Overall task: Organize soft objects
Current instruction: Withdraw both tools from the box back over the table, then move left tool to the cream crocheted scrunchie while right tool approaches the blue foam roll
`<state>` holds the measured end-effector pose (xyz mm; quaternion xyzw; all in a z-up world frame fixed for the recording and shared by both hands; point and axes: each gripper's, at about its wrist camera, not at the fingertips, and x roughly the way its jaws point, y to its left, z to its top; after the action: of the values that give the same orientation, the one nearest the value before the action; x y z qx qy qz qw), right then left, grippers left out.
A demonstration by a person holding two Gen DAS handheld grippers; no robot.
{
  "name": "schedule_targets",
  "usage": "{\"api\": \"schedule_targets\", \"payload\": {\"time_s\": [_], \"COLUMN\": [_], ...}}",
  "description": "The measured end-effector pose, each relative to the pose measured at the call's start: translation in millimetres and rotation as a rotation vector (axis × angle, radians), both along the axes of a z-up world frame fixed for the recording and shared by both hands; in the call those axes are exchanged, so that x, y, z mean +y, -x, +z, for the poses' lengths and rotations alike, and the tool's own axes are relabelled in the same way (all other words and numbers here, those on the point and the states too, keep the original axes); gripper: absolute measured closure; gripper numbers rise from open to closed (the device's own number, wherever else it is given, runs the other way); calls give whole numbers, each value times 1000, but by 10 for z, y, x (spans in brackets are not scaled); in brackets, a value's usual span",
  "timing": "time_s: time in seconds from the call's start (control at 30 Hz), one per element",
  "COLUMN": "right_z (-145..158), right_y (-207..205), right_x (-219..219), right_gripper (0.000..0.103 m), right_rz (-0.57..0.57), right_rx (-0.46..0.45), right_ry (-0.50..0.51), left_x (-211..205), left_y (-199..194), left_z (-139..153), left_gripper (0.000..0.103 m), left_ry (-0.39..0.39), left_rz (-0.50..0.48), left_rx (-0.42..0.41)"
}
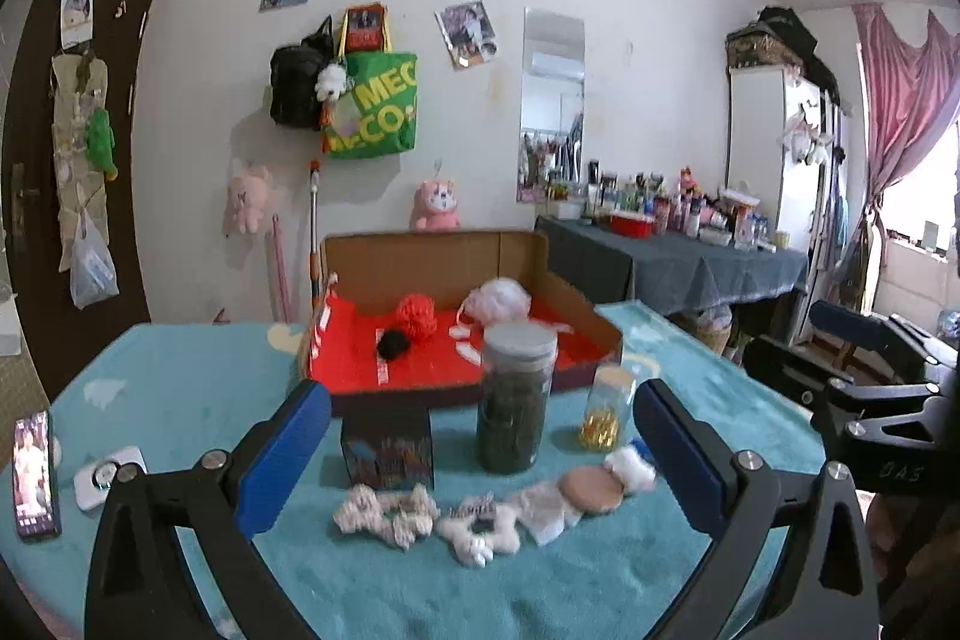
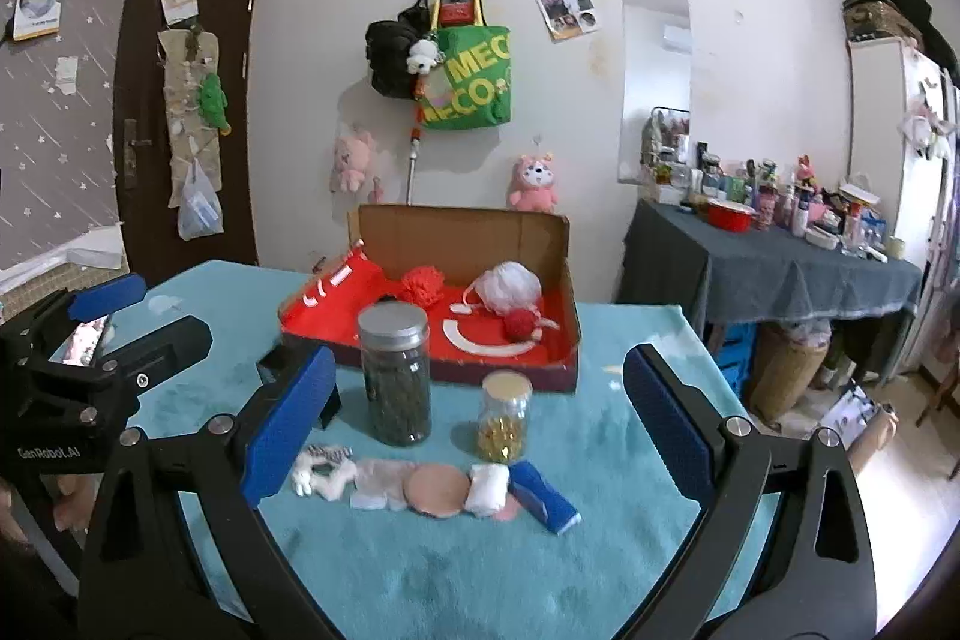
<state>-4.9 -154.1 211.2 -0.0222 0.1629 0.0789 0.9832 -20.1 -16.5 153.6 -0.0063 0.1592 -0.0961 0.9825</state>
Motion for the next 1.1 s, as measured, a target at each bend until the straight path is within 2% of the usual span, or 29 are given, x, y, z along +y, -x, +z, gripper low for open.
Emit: {"api": "schedule_targets", "payload": {"time_s": [0.17, 0.57, 0.87, 1.1], "right_z": [-280, -851, -1184, -1273], "right_y": [-32, -158, -218, -249], "right_x": [22, -25, -33, 2], "right_gripper": [5, 5, 5, 5], "right_rz": [-43, -61, -57, -46], "right_rx": [33, 150, 245, 280], "right_ry": [26, -6, -31, -25], "left_x": [-5, -28, 1, 43], "left_y": [-98, -238, -296, -362], "left_z": [-329, -904, -1149, -1220], "left_gripper": [0, 0, 0, 0], "left_ry": [-7, -20, -18, -6], "left_rz": [11, 45, 65, 74], "left_rx": [80, 209, 285, 318]}}
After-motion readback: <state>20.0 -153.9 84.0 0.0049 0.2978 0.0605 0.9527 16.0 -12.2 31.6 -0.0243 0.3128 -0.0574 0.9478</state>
